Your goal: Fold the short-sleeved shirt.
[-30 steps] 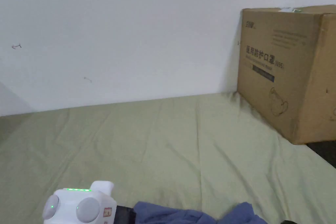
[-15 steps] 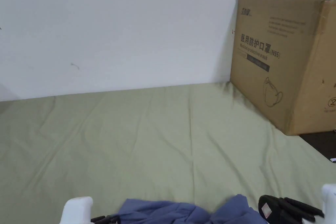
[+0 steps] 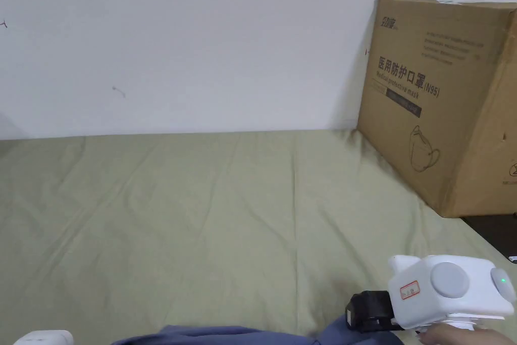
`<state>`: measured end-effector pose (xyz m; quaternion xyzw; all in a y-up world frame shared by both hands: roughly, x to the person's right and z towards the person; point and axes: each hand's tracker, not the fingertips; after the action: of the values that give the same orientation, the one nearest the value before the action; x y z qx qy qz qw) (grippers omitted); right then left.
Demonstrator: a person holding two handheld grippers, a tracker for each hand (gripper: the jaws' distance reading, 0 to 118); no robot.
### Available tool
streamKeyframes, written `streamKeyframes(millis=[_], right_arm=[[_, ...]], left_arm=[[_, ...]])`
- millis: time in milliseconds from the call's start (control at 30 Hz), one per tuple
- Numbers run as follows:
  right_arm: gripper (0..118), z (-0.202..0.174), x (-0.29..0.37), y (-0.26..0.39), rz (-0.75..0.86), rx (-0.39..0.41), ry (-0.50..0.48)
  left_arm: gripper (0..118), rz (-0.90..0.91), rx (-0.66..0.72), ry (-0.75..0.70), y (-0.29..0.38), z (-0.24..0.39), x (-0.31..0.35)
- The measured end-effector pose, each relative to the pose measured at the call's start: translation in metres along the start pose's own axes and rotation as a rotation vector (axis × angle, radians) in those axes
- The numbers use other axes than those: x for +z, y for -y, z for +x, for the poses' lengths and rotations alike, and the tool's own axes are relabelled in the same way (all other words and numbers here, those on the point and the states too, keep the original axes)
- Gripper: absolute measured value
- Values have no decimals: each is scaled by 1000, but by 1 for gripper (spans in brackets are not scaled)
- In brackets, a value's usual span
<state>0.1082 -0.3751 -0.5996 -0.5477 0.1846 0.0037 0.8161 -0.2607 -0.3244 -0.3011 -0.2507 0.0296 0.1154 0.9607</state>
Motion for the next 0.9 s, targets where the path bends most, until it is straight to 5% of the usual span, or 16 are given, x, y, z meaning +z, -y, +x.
streamKeyframes(millis=[100, 167, 233, 267, 300, 367, 467, 600, 733, 900], right_arm=[[111, -7, -2, 6, -148, 3, -19], [97, -2, -23, -4, -97, 140, 37], [65, -3, -12, -5, -70, 197, -26], [29, -13, 8, 3, -35, 214, -20], [9, -15, 19, 6, -16, 223, -50], [9, -17, 41, 13, 16, 236, -142], [9, -40, 113, 45, 187, 271, -148], [9, -2, 153, 20, 249, 158, -235], [9, 20, 215, 11, 397, 74, -248], [9, 26, 288, -5, 537, 105, -185]], left_arm=[[1, -41, -9, -5, 1, -5, -4], [1, -58, 10, -12, 2, -9, -5], [1, -86, 48, -13, 2, -14, -7], [1, -95, 79, -14, 2, -17, -7], [1, -103, 119, -4, 1, -20, -6], [1, -100, 181, 13, -1, -24, -3], [1, -66, 175, -30, -12, -25, 10], [1, 13, 138, -73, -46, -29, 38], [1, 108, 90, -92, -95, -32, 70], [1, 211, 44, -116, -150, -14, 109]])
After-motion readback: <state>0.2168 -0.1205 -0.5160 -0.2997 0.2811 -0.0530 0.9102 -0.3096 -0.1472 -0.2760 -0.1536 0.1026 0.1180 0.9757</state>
